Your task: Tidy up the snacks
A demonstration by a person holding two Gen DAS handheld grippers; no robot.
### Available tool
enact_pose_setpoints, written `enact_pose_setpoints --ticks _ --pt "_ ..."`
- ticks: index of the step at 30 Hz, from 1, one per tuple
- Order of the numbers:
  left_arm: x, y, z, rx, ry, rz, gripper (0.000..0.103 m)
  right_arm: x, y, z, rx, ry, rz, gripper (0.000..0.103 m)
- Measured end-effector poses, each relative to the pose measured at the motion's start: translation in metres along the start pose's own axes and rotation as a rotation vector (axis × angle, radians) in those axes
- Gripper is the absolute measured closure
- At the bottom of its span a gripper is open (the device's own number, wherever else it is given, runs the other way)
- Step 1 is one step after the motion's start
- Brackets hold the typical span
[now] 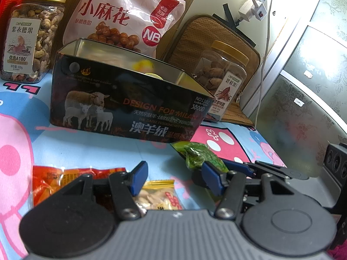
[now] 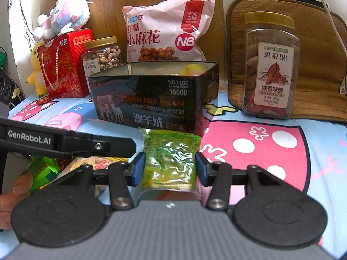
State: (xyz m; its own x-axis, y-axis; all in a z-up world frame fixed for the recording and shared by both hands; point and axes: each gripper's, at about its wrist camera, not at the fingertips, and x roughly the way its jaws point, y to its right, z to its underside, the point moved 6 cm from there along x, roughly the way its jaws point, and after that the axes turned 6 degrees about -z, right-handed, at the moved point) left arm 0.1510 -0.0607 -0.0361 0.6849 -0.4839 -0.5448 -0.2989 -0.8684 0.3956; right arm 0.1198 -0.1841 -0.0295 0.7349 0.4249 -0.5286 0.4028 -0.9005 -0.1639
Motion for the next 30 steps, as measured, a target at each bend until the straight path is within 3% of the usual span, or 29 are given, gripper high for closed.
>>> enact_pose_setpoints --ticks 14,23,28,30 --pt "-0.001 0.000 0.000 -0.003 0.001 0.011 0.047 -0.002 -0.002 -0.002 -0.012 0.013 -0.004 0.051" --pt "-0.006 0.003 -0.001 -0.027 -0.003 0.139 0.025 -0.006 -0.014 -0.004 -0.050 0.063 -0.048 0.051" --pt "-0.004 0.006 0.000 -0.006 -0.013 0.146 0.026 -0.011 -0.044 -0.003 -0.164 0.105 -0.133 0.050" --pt "-0.004 0.006 0.000 -0.008 -0.013 0.150 0.029 -0.010 -0.048 -0.003 -0.186 0.104 -0.111 0.051"
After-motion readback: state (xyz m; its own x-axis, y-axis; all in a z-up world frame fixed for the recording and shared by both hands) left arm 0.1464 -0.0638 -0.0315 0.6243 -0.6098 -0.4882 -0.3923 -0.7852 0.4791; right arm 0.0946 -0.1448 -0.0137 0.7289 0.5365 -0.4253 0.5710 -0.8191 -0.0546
